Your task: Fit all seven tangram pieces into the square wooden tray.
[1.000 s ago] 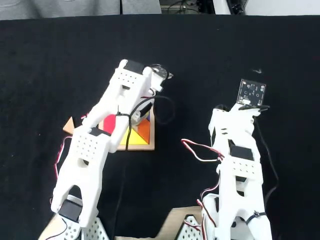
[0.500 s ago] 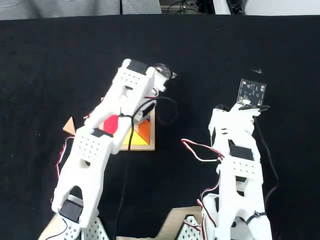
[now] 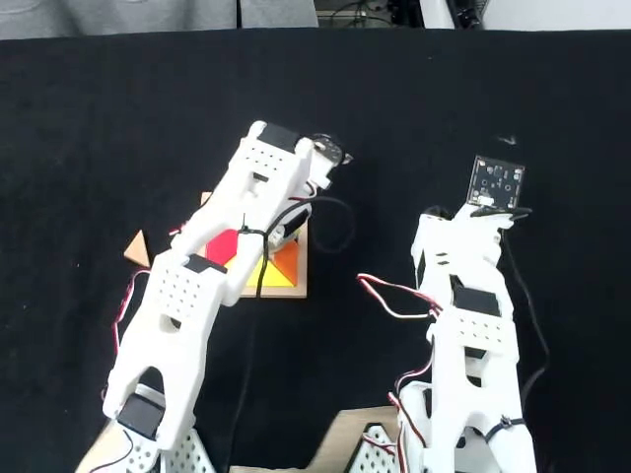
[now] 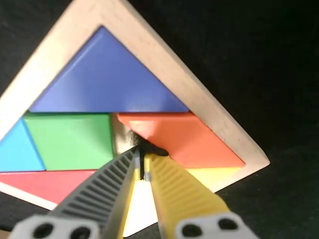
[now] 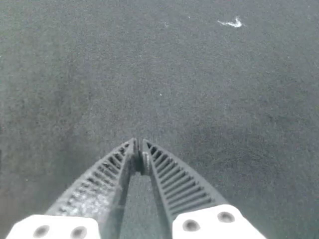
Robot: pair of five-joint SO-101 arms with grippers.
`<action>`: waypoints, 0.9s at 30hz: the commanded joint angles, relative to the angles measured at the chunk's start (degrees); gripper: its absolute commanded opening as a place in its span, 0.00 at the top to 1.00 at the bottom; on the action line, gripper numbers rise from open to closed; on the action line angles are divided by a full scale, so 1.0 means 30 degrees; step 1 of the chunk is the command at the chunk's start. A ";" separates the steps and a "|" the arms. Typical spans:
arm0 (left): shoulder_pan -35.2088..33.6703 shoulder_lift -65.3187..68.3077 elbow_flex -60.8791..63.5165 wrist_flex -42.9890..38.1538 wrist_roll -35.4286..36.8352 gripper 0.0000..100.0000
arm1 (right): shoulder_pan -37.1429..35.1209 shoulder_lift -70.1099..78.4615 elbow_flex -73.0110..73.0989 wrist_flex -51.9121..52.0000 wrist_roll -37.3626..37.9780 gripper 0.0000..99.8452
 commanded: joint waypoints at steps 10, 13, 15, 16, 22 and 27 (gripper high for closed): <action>-0.1861 -0.9524 -0.1333 0.0293 0.0176 0.97 | -0.0264 -0.0601 -0.0220 -0.0352 0.0205 0.99; -0.3209 -1.2659 0.0132 0.0293 0.0176 0.97 | -0.0264 -0.0601 -0.0220 -0.0352 0.0205 0.99; -0.4352 -1.4769 0.1480 0.0264 0.0176 0.97 | -0.0264 -0.0601 -0.0220 -0.0352 0.0205 0.99; -0.5026 -1.5795 0.2183 0.0264 0.0117 0.97 | -0.0264 -0.0601 -0.0220 -0.0352 0.0205 0.99; -1.0007 -1.9399 0.6842 0.0176 0.0117 0.97 | -0.0264 -0.0601 -0.0190 -0.0352 0.0205 0.99; -1.4110 -1.8872 1.1238 -0.2315 0.0410 0.97 | -0.0293 -0.0601 -0.0161 -0.0352 0.0205 0.99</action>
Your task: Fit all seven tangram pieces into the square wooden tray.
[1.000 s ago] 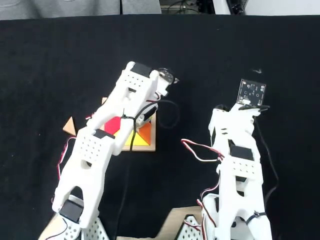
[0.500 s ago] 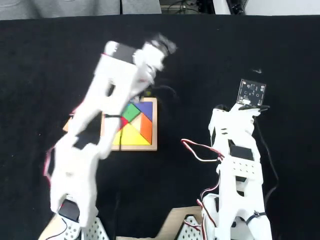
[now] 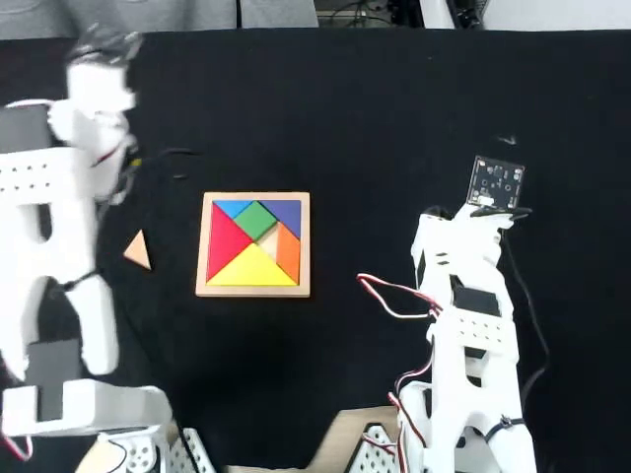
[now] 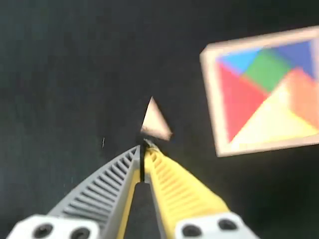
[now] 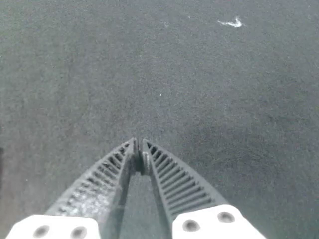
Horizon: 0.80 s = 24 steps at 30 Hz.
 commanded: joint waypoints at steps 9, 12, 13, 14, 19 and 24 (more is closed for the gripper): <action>-0.2974 0.0293 0.9392 -0.8498 0.3897 0.78 | -0.0850 -0.0513 -0.0073 -0.0352 0.0205 0.99; -0.2828 0.0293 1.1971 -1.2425 0.4864 0.78 | -0.0850 -0.0484 -0.0073 -0.0352 0.0205 0.99; -0.2681 0.0293 1.2674 -1.3480 0.5421 0.78 | -0.0850 -0.0484 -0.0073 -0.0352 0.0205 0.99; -0.2593 0.0293 1.3348 -1.4418 0.5890 0.78 | -0.0850 -0.0484 -0.0073 -0.0352 0.0205 0.99; -0.1597 0.0322 1.4960 -1.6147 0.6799 0.76 | -0.0879 -0.0484 -0.0073 -0.0352 0.0205 0.99; -0.1392 0.1084 1.4022 -1.5590 0.6857 0.71 | -0.0879 -0.0484 -0.0073 -0.0352 0.0205 0.99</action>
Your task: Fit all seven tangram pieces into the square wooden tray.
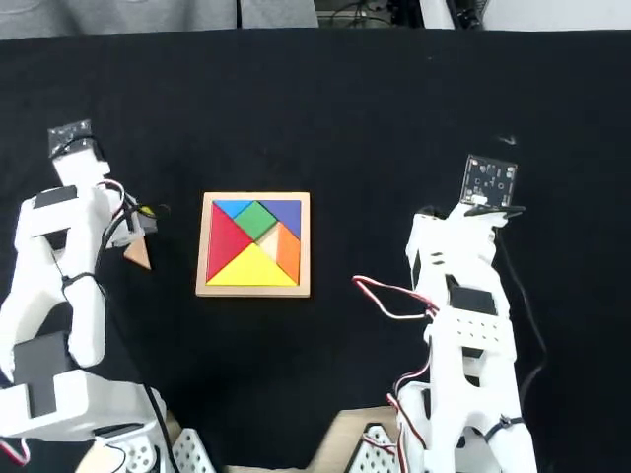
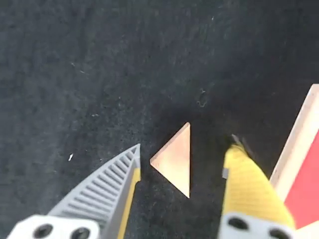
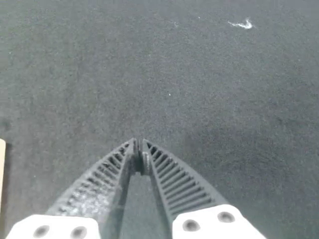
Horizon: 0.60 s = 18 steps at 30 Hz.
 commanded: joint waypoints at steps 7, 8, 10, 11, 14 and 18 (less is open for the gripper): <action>-0.0161 0.4396 -0.4088 0.2608 0.0293 0.72 | -0.0352 -0.0513 -0.0073 -0.0352 0.0205 0.99; -0.0249 0.4689 -0.4645 0.3106 0.0264 0.72 | -0.0352 -0.0513 -0.0073 -0.0352 0.0205 0.99; -0.0132 0.4952 -0.5084 0.3370 0.0117 0.72 | -0.0352 -0.0542 -0.0073 -0.0352 0.0205 0.99; -0.0015 0.5070 -0.5084 0.3223 0.0117 0.72 | -0.0352 -0.0542 -0.0073 -0.0352 0.0205 0.99; 0.0161 0.5216 -0.5231 0.3077 0.0117 0.72 | -0.0352 -0.0542 -0.0073 -0.0352 0.0205 0.99; 0.0161 0.5245 -0.5172 0.3165 0.0117 0.74 | -0.0352 -0.0513 -0.0073 -0.0352 0.0205 0.99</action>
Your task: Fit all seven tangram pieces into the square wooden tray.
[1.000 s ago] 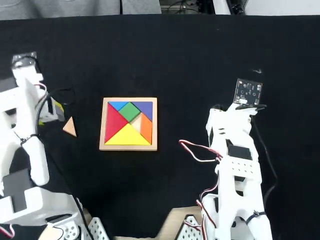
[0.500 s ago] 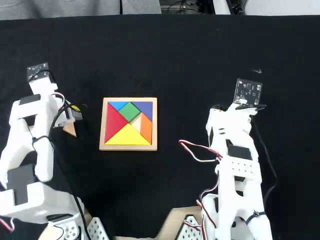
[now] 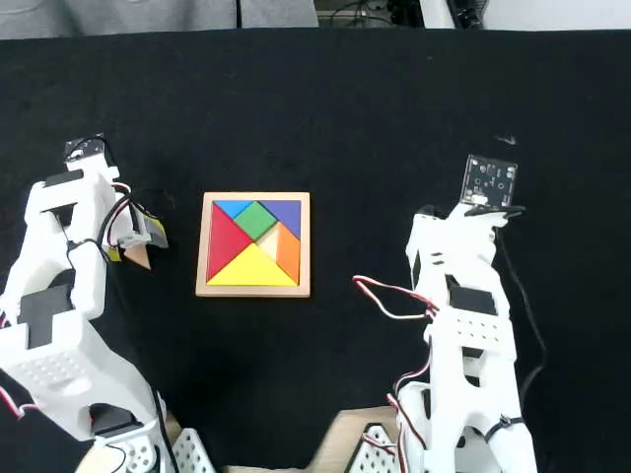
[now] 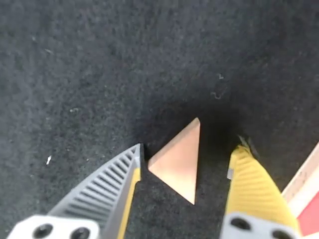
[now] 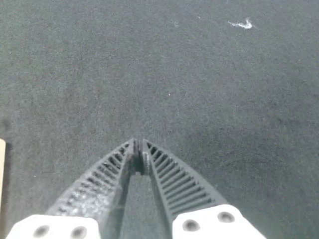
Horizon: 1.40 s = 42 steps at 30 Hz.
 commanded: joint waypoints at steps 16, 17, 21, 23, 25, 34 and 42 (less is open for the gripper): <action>0.0659 -0.0088 -0.0864 0.0967 0.0205 0.83 | -0.0352 -0.0571 -0.0073 -0.0352 0.0205 0.99; 0.0659 -0.0088 -0.0923 0.0938 0.0557 0.83 | -0.0352 -0.0571 -0.0073 -0.0352 0.0205 0.99; 0.0659 -0.0088 -0.1040 0.0850 0.1201 0.83 | -0.0352 -0.0571 -0.0073 -0.0352 0.0205 0.99; 0.0659 -0.0088 -0.0923 0.0645 0.1260 0.83 | -0.0352 -0.0571 -0.0073 -0.0352 0.0205 0.99; 0.0659 -0.0088 -0.0923 0.0645 0.1289 0.83 | -0.0352 -0.0571 -0.0073 -0.0352 0.0205 0.99; 0.0659 -0.0088 -0.0982 0.0645 0.1348 0.83 | -0.0352 -0.0542 -0.0073 -0.0352 0.0205 0.99; 0.0659 -0.0234 -0.1040 0.0645 0.2110 0.83 | -0.0352 -0.0513 -0.0073 -0.0352 0.0205 0.99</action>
